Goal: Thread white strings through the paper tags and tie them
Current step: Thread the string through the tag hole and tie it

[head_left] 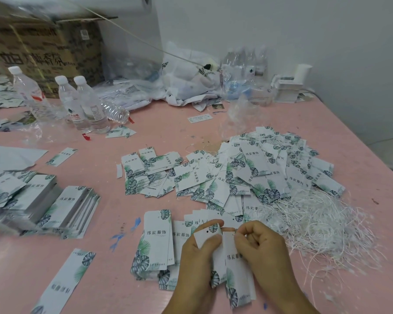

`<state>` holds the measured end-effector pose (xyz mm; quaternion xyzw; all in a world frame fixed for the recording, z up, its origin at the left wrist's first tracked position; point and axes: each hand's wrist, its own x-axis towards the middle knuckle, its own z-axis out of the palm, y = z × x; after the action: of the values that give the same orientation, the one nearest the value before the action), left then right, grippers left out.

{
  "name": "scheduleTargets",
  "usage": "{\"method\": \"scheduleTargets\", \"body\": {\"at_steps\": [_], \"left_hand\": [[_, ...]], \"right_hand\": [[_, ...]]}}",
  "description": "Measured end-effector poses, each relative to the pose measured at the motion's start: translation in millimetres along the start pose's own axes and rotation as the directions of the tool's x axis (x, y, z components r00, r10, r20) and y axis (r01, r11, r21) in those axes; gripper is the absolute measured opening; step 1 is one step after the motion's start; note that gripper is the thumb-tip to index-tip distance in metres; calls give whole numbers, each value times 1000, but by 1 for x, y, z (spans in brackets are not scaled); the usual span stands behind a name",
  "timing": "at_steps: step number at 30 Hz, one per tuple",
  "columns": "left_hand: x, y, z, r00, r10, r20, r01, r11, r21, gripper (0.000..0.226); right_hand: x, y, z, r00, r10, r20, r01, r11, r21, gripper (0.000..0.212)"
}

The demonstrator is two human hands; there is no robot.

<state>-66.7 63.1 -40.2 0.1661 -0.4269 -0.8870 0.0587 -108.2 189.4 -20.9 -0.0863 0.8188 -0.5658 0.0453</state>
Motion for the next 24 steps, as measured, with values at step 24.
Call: {"method": "scheduleTargets", "body": {"at_steps": [24], "left_hand": [[11,-14,-13,989,147,22,-149,980,133,39]], "right_hand": [[22,14,-23,901,235,365,-424,661,619,15]]}}
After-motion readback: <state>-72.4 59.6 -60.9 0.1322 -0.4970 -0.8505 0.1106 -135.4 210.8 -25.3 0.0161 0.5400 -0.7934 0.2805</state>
